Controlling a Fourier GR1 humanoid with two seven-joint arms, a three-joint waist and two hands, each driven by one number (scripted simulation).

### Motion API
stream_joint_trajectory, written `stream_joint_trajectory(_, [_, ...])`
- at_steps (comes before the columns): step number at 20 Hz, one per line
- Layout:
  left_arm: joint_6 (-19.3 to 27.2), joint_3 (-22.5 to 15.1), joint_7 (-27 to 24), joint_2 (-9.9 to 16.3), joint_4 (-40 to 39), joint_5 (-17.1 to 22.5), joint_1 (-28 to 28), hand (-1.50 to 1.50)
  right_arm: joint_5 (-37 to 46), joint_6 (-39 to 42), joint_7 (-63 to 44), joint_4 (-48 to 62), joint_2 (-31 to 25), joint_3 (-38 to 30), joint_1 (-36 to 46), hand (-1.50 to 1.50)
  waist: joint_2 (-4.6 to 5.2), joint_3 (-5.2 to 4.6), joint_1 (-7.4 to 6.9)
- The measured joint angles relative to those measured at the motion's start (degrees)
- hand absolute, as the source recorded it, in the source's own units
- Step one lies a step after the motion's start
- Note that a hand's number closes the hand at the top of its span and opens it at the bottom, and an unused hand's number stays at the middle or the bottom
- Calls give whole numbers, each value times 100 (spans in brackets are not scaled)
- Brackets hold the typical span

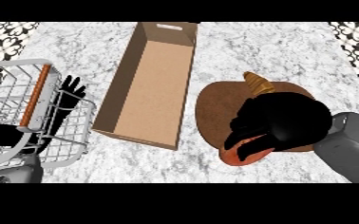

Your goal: Pick the sweet potato from the cutting board and place it in the cardboard box

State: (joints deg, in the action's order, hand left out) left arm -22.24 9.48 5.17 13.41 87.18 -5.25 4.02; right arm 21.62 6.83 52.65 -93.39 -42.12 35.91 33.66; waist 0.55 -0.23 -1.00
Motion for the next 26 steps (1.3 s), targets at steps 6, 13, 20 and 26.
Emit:
stream_joint_trajectory(6, [-59,61,-122,-28,0,-216,-20,0,-1209,524,207,377,-306,-735,234,150,-16,-9,34])
stream_joint_trajectory(13, [-212,125,-92,-147,-55,-235,83,0,-1864,963,-317,956,-266,-1085,902,150,-15,-20,-37])
stream_joint_trajectory(20, [-236,181,-69,-287,-87,-378,158,0,-2099,1343,-1027,1418,261,-1096,1725,150,-24,-15,-70])
stream_joint_trajectory(26, [-342,238,-128,-342,-120,-489,199,0,-2148,1547,-1594,1876,888,-1016,2320,150,-22,-4,-91])
